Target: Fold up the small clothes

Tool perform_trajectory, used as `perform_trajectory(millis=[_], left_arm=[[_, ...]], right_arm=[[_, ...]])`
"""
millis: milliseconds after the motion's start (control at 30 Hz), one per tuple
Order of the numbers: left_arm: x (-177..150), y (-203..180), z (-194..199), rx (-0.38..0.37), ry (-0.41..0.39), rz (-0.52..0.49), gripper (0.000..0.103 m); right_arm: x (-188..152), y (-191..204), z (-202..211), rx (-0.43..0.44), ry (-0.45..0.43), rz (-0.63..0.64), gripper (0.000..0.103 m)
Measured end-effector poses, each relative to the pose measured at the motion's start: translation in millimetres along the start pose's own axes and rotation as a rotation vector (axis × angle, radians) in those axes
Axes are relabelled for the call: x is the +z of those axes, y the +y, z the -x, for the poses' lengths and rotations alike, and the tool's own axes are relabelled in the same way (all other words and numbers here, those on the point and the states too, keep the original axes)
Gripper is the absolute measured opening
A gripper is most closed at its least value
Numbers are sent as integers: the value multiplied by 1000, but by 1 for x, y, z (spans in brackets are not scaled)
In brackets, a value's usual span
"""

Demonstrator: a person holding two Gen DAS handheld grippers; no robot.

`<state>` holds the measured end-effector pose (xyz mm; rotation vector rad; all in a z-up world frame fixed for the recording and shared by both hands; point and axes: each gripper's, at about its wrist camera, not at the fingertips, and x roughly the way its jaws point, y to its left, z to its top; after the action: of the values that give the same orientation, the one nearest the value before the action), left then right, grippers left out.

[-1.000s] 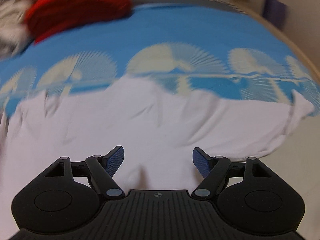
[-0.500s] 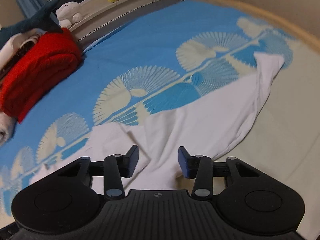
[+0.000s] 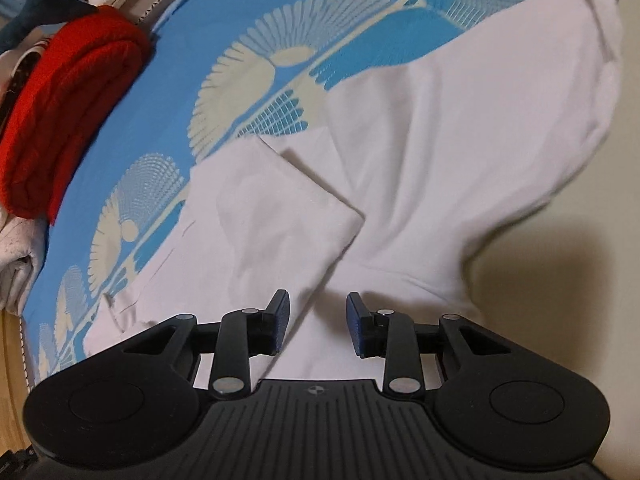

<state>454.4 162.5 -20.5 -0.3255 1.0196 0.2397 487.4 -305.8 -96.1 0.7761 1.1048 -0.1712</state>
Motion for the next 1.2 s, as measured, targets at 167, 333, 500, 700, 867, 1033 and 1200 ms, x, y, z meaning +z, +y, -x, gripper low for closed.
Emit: perform_trajectory(millis=[167, 333, 500, 700, 867, 1033, 1200], left_arm=[[9, 26, 10, -21, -17, 60, 35], [12, 30, 4, 4, 2, 53, 35], [5, 25, 0, -19, 24, 28, 35], [-2, 19, -6, -20, 53, 39, 36], [-2, 5, -5, -33, 47, 23, 38], [-7, -2, -10, -29, 63, 8, 38], [-8, -1, -12, -34, 70, 10, 38]], right_arm=[[4, 4, -9, 48, -61, -64, 38], [-4, 25, 27, 46, -204, -27, 1], [-23, 39, 88, 104, -358, 56, 1], [-10, -17, 58, -173, -231, -14, 6], [1, -27, 69, -171, -272, -25, 14], [24, -39, 73, -171, -342, -38, 22], [58, -41, 37, -81, -253, 90, 35]])
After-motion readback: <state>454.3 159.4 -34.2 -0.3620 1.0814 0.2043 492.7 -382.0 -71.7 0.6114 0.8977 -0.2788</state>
